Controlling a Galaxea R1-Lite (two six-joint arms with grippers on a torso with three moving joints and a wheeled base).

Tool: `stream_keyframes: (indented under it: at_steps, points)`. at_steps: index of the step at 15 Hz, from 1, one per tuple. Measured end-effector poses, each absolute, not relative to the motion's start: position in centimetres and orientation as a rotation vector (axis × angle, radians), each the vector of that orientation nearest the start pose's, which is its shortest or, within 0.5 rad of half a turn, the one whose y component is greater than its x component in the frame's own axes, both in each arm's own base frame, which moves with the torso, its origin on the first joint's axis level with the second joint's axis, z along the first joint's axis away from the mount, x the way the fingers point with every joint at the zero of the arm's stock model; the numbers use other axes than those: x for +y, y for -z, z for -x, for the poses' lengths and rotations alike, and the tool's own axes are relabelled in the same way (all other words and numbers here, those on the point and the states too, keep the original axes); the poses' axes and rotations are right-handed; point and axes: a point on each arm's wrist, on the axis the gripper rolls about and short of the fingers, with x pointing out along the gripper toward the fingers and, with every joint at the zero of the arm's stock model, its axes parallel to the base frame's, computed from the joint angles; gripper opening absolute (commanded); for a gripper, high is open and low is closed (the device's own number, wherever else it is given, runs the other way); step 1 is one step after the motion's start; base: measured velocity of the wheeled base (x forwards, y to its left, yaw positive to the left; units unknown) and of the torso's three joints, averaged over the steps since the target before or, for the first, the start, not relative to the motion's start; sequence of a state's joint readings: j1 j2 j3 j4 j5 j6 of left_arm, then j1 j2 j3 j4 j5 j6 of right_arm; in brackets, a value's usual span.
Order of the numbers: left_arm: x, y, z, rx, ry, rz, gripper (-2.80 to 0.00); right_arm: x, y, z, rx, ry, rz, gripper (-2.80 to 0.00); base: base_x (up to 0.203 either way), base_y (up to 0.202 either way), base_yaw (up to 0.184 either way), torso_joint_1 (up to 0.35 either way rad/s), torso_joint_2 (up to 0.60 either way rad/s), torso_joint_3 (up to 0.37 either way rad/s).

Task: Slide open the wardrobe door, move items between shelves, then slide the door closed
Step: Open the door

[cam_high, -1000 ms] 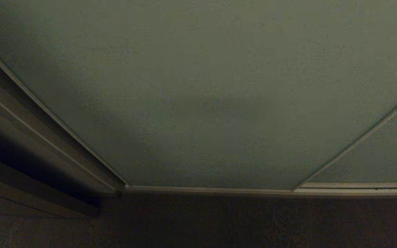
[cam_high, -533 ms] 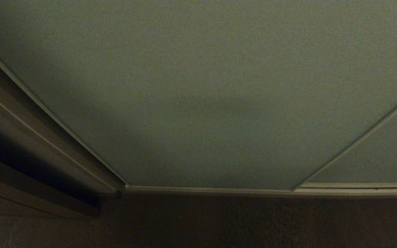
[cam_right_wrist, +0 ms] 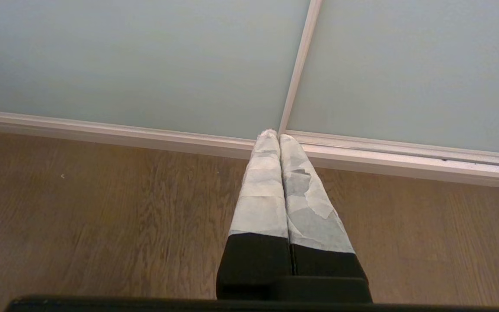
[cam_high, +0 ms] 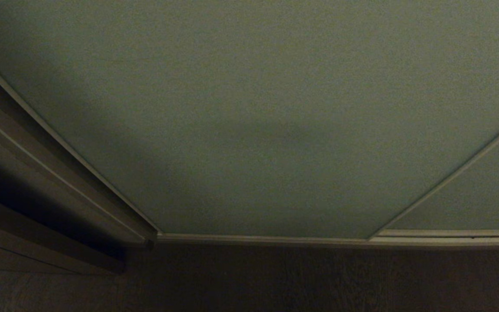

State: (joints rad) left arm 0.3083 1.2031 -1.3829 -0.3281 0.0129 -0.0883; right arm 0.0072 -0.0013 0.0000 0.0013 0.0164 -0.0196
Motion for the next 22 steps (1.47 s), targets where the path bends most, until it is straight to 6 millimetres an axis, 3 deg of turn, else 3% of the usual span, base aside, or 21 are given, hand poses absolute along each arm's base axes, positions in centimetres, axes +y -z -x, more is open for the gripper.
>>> stream_keyframes:
  at_steps: [4, 11, 17, 22]
  points:
    - [4.4, -44.0, -13.5, -0.541, -0.305, -0.001, -2.8, 0.0, -7.5, 2.3, 0.0, -0.024, 0.02, -2.8, 0.0, 0.0, 0.0, 0.0, 0.0, 0.0]
    - [4.3, -44.4, -11.7, -0.588, -0.335, -0.016, -2.8, 0.0, -7.5, 2.3, 0.0, -0.024, 0.02, -2.8, 0.0, 0.0, 0.0, 0.0, 0.0, 0.0]
    - [5.3, -44.1, -13.5, -0.543, -0.35, -0.008, -2.8, 0.0, -7.5, 2.3, 0.0, -0.023, 0.02, -2.8, 0.0, 0.0, 0.0, 0.0, 0.0, 0.0]
    - [5.3, -44.5, -13.7, -0.557, -0.322, -0.017, -2.8, 0.0, -7.5, 2.3, 0.0, -0.023, 0.02, -2.8, 0.0, 0.0, 0.0, 0.0, 0.0, 0.0]
